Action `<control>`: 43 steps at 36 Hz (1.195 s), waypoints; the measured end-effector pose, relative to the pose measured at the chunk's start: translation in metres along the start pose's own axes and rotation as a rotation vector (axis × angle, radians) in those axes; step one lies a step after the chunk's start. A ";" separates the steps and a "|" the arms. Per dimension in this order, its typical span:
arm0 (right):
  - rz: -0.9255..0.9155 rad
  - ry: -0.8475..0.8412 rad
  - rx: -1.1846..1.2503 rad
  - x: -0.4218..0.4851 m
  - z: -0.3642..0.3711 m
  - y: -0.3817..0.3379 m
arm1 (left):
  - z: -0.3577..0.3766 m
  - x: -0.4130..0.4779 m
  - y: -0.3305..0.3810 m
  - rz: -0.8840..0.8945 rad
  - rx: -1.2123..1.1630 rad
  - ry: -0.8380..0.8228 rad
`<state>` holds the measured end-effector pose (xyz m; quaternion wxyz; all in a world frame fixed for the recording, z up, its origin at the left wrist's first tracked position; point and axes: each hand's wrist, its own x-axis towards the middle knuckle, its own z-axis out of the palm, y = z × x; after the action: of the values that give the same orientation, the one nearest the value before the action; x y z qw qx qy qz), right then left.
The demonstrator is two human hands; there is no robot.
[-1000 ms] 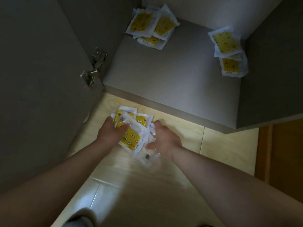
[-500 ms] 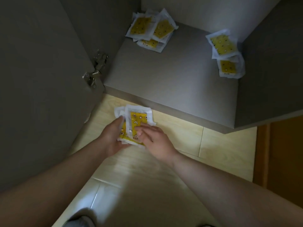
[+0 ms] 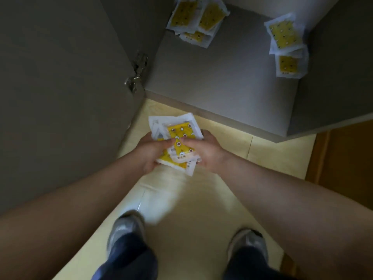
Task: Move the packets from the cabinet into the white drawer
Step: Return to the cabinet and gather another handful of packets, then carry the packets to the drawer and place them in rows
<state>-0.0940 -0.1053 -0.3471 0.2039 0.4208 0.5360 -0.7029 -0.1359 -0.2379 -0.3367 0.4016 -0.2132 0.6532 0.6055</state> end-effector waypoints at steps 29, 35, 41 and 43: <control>-0.424 -0.337 -0.372 -0.583 0.107 -0.254 | -0.020 -0.612 0.247 0.259 -0.402 0.444; -0.452 -0.590 -0.506 -0.672 0.179 -0.232 | -0.071 -0.719 0.215 0.362 -0.593 0.660; -0.441 -0.852 -0.637 -0.757 0.260 -0.165 | -0.130 -0.824 0.146 0.461 -0.829 0.886; -0.413 -0.931 -0.686 -0.789 0.289 -0.133 | -0.152 -0.860 0.118 0.487 -0.903 0.976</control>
<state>0.1444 -0.4568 0.3903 0.4001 -0.1325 0.6567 -0.6254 0.2381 -0.5417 0.4008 -0.2118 -0.4539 0.4727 0.7250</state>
